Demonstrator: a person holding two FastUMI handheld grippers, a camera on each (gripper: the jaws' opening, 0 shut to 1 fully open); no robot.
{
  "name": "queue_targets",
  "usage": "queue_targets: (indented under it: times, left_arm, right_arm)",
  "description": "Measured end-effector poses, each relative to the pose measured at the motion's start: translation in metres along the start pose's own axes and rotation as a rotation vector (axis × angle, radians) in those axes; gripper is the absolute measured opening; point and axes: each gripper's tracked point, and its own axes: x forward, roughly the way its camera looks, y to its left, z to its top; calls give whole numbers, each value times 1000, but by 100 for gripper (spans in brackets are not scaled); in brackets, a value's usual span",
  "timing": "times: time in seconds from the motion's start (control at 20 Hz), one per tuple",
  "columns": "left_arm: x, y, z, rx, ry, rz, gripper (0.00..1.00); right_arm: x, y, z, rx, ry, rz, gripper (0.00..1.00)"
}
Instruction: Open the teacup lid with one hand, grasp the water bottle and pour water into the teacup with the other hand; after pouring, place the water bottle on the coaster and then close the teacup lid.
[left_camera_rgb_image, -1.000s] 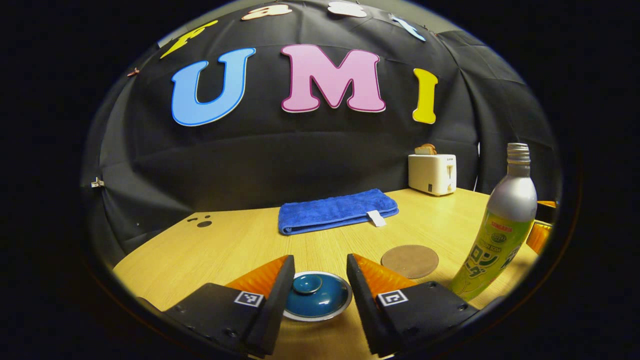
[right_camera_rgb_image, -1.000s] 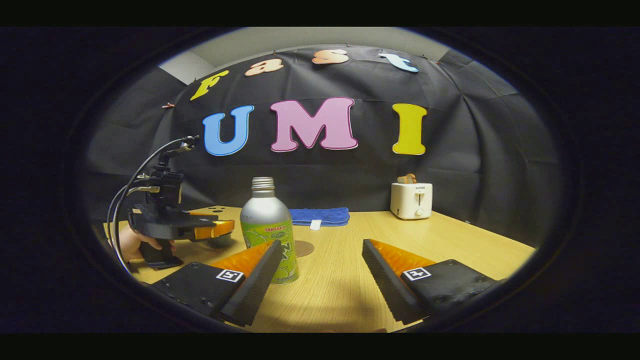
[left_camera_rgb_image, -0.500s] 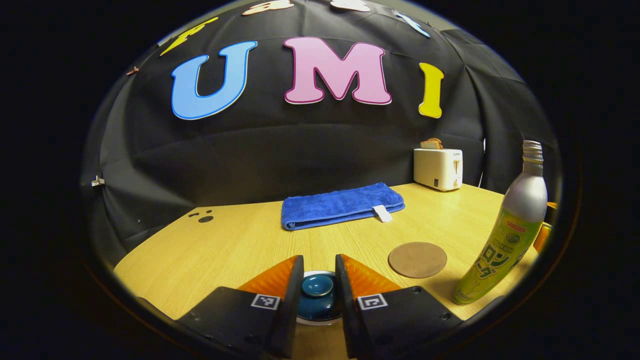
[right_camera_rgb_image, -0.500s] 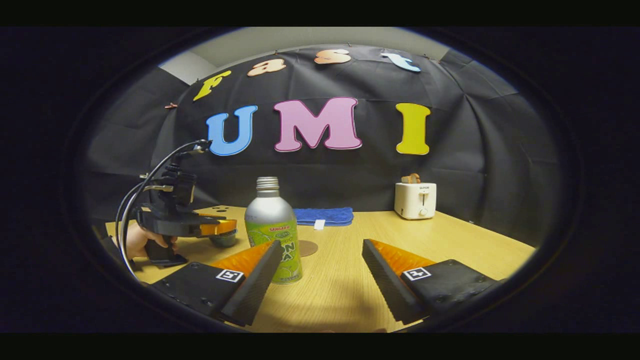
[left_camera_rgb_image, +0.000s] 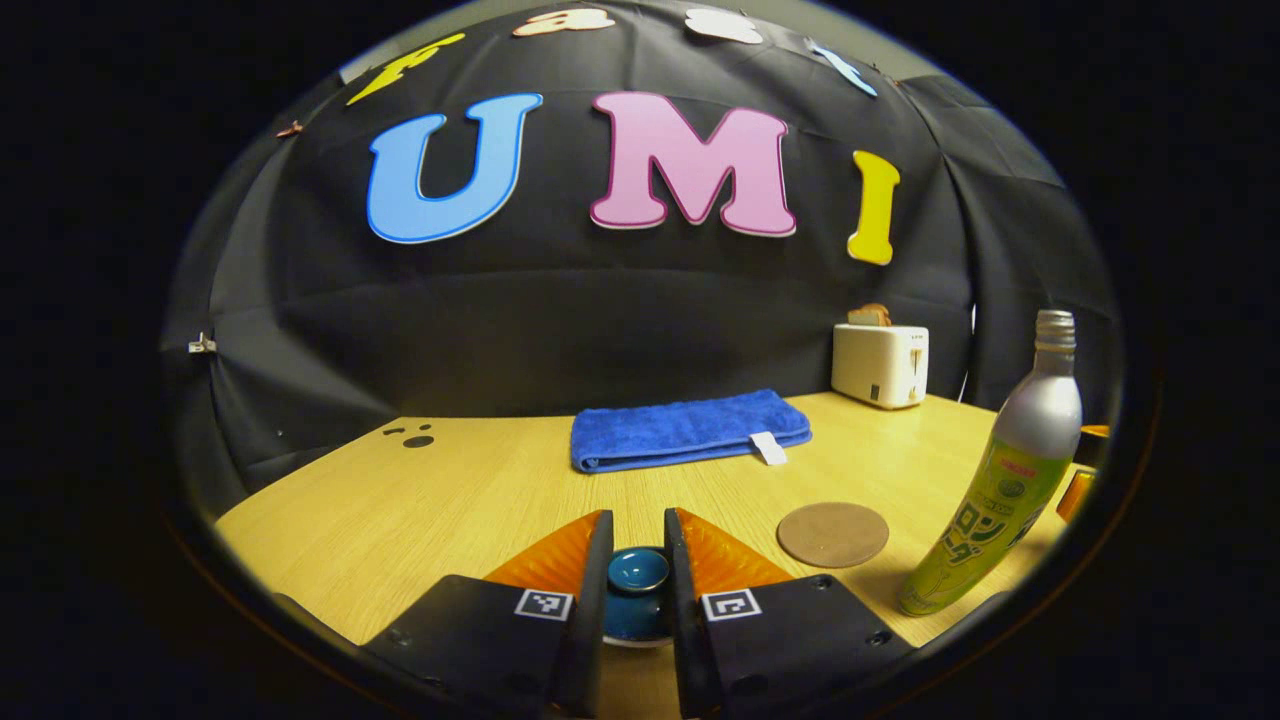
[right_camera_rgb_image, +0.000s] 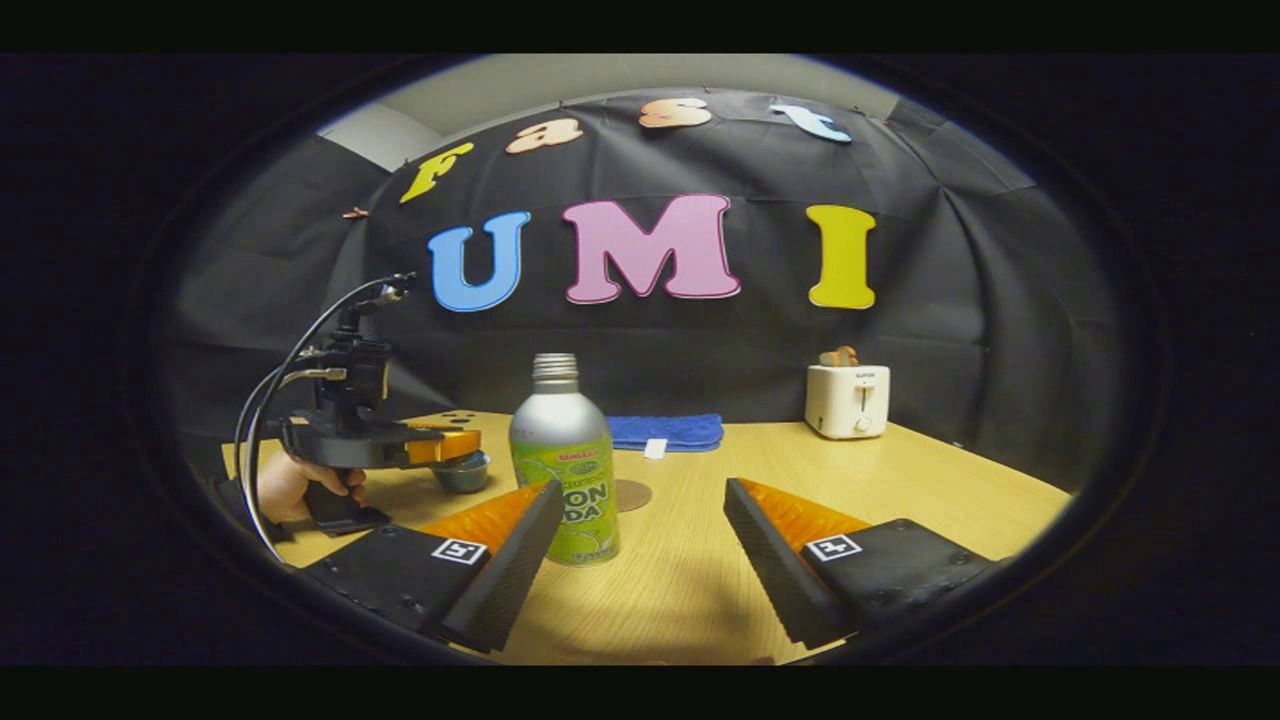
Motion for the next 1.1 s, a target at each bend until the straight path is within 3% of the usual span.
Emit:
queue_targets:
  times: [0.15,0.5,1.1]
  left_arm:
    - [-7,0,5,-2,-54,-8,33]
    - [-18,22,6,-2,-84,27,33]
    - [-30,77,6,-5,-97,89,33]
  right_arm:
    - [-6,12,0,1,1,67,99]
    - [-8,19,-1,1,3,95,99]
    - [44,41,-5,-3,4,45,100]
